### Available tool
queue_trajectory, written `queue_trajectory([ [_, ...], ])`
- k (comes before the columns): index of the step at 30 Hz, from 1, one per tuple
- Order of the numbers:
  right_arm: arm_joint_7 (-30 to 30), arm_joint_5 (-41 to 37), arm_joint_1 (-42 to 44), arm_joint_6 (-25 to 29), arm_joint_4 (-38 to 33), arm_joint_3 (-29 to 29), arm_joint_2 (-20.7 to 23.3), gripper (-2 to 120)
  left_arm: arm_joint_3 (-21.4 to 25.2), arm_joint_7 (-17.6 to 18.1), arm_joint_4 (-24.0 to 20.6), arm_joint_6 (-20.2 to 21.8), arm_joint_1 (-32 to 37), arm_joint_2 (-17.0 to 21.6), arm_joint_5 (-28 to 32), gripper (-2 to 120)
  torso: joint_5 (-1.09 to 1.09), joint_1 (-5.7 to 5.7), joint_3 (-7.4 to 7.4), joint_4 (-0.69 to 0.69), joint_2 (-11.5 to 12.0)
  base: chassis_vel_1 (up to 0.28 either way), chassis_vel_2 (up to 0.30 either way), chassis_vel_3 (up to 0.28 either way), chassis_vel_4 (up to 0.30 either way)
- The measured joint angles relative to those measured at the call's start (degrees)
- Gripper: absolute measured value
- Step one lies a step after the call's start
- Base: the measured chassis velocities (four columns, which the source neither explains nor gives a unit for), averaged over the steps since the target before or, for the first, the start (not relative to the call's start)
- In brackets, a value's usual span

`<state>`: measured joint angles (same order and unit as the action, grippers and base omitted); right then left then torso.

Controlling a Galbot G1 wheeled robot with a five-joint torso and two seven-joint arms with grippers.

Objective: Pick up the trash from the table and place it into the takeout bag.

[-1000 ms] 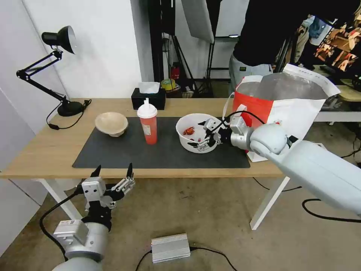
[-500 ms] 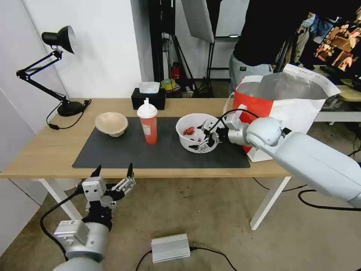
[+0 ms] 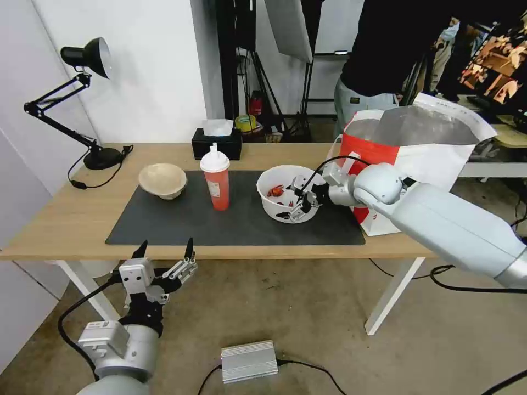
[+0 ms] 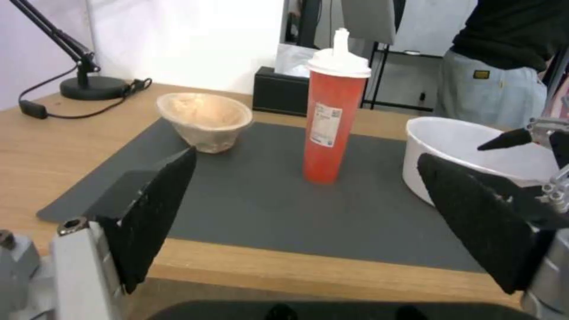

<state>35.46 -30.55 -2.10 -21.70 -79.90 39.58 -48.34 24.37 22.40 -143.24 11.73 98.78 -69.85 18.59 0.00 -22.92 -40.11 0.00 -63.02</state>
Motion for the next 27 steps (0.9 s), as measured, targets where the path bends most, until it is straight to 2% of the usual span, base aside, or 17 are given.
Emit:
queue_trajectory([
  [25, 1.56, 2.43, -0.30, 0.54, 3.12, 1.99, -1.27, 100, 0.21, 0.13, 0.00, -0.14, 0.68, -0.06, -0.14, 100, 0.00, 0.01, 0.02, 0.00, -0.01, 0.000, 0.000, 0.000, 0.000],
  [27, 1.63, 2.79, -0.13, 0.55, 3.77, 1.99, -1.67, 96, 0.21, 0.19, 0.00, -0.16, 0.75, -0.12, -0.16, 100, 0.00, 0.01, 0.01, 0.00, -0.01, 0.000, 0.000, 0.000, 0.000],
])
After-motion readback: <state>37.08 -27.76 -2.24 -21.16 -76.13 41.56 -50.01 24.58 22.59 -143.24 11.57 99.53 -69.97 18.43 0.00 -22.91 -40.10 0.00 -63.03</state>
